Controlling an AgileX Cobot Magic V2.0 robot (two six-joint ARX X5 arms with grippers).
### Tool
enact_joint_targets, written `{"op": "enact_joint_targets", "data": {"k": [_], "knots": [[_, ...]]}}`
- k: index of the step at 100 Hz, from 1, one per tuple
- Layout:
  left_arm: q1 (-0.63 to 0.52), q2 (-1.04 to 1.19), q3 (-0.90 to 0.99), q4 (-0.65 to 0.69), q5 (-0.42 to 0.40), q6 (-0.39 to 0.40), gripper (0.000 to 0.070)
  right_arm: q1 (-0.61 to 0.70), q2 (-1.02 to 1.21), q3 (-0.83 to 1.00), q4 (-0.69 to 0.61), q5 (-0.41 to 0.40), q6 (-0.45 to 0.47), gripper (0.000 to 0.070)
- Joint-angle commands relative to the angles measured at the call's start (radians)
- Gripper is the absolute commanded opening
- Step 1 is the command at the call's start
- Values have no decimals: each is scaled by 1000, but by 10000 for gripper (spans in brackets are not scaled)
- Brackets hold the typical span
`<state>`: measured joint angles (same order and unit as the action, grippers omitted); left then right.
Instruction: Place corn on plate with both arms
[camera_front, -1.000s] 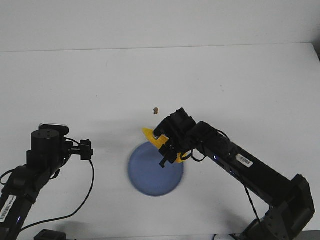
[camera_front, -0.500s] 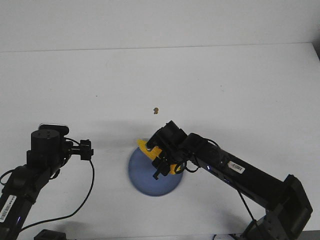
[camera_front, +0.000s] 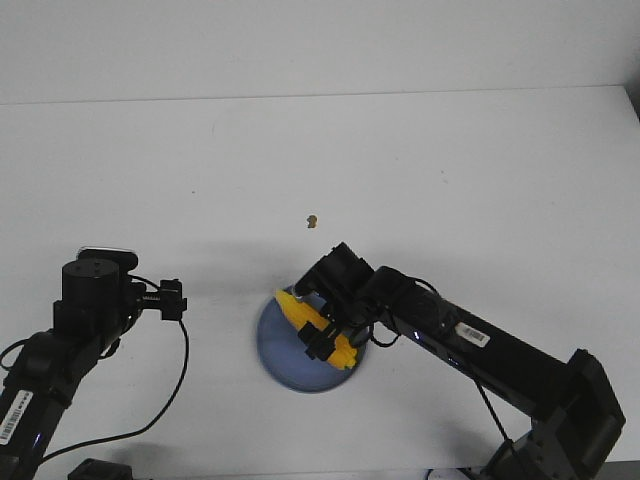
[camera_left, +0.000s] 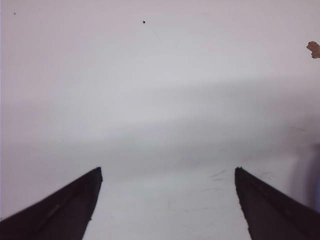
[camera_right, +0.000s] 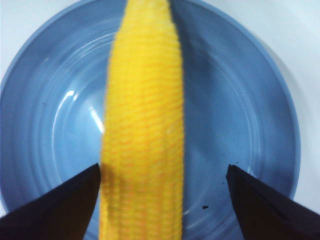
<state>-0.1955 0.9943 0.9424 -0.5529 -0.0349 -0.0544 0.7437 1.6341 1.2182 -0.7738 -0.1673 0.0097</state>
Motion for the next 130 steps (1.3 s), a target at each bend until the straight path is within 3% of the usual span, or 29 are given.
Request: {"op": "enact_joint_targets", "data": {"k": [1, 27, 49, 63, 100, 130], "knots": [[0, 6, 14, 6, -3, -7, 545, 10, 14, 8, 3, 17, 16, 548], [0, 6, 14, 6, -3, -7, 544, -34, -31, 8, 4, 54, 5, 548], [0, 6, 14, 8, -3, -7, 544, -170, -158, 4, 19, 73, 0, 548], [0, 6, 14, 8, -3, -7, 544, -280, -282, -11, 8, 127, -5, 548], [0, 6, 14, 16, -3, -15, 543, -535, -681, -172, -4, 176, -5, 548], [0, -6, 14, 23, -3, -41, 543, -617, -959, -282, 2, 177, 24, 547]]}}
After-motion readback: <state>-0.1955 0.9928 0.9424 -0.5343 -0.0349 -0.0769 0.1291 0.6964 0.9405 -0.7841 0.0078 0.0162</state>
